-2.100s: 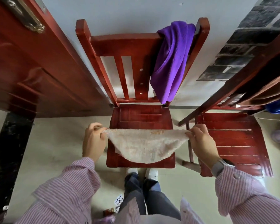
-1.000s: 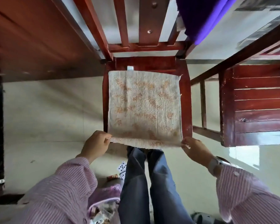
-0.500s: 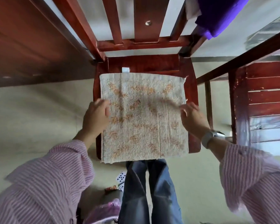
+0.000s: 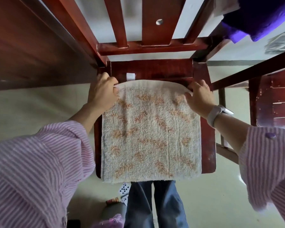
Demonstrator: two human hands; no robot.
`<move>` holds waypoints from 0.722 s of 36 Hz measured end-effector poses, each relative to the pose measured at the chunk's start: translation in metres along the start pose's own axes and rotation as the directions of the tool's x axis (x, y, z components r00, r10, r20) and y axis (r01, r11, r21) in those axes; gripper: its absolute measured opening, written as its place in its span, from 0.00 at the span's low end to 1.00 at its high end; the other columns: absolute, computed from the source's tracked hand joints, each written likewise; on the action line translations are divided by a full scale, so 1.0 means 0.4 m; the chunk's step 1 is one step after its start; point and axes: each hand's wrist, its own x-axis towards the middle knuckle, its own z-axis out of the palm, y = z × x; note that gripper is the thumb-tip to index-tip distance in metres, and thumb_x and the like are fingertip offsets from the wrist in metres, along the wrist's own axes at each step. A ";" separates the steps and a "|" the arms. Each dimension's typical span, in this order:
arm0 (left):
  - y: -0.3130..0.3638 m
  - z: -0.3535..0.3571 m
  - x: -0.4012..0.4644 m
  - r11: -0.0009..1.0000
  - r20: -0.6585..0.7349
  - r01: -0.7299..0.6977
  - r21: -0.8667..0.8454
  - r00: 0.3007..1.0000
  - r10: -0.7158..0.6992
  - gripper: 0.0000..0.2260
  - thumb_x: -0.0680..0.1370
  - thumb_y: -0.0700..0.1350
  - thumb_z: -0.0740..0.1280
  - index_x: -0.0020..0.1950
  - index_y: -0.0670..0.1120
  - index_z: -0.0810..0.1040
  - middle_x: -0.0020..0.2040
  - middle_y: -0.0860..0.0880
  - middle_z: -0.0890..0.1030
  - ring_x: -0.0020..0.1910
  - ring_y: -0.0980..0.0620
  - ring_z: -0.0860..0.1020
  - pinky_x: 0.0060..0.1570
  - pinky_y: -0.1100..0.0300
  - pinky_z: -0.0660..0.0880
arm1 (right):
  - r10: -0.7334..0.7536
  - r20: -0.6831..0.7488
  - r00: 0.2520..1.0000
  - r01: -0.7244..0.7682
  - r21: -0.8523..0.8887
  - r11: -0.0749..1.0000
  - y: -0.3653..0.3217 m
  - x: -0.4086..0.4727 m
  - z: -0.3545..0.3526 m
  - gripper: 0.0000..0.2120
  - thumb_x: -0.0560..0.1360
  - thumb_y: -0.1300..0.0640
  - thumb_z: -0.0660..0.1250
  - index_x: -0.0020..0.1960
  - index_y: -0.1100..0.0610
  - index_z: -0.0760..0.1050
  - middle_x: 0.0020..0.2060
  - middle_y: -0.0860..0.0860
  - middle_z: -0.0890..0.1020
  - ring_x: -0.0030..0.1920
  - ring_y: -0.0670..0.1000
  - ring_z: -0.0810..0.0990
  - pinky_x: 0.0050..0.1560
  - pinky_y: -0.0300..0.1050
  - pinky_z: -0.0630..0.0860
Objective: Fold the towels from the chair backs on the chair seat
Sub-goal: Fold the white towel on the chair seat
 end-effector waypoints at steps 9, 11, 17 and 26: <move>-0.016 -0.185 -0.144 0.592 0.829 0.621 -0.514 0.536 0.158 0.17 0.60 0.53 0.78 0.41 0.44 0.80 0.38 0.47 0.83 0.38 0.51 0.80 0.39 0.63 0.76 | -0.182 0.658 0.731 -0.077 0.345 0.936 0.013 -0.158 -0.167 0.07 0.75 0.61 0.64 0.41 0.52 0.77 0.35 0.46 0.79 0.36 0.44 0.77 0.35 0.30 0.72; -0.029 -0.190 -0.178 0.697 0.936 0.627 -0.349 0.263 0.232 0.18 0.62 0.53 0.77 0.46 0.44 0.82 0.44 0.44 0.84 0.42 0.50 0.81 0.44 0.59 0.76 | -0.167 0.871 0.462 -0.214 0.292 0.932 0.029 -0.204 -0.199 0.08 0.74 0.60 0.66 0.44 0.47 0.79 0.36 0.41 0.82 0.38 0.36 0.79 0.36 0.30 0.74; -0.045 -0.064 -0.176 0.945 0.648 0.243 -0.221 0.760 -0.044 0.09 0.75 0.40 0.66 0.35 0.46 0.79 0.33 0.52 0.75 0.35 0.54 0.74 0.36 0.63 0.68 | 0.015 0.500 0.866 -0.144 0.221 0.964 0.064 -0.195 -0.069 0.07 0.75 0.59 0.65 0.38 0.53 0.77 0.35 0.50 0.79 0.41 0.55 0.79 0.39 0.42 0.70; -0.021 0.023 -0.200 0.998 0.120 0.003 -0.056 0.993 0.004 0.06 0.74 0.37 0.66 0.49 0.38 0.82 0.63 0.40 0.74 0.63 0.40 0.69 0.61 0.43 0.69 | -0.123 0.037 0.992 0.125 -0.073 0.989 0.086 -0.163 0.041 0.08 0.76 0.61 0.62 0.50 0.64 0.77 0.57 0.60 0.72 0.57 0.60 0.69 0.62 0.53 0.68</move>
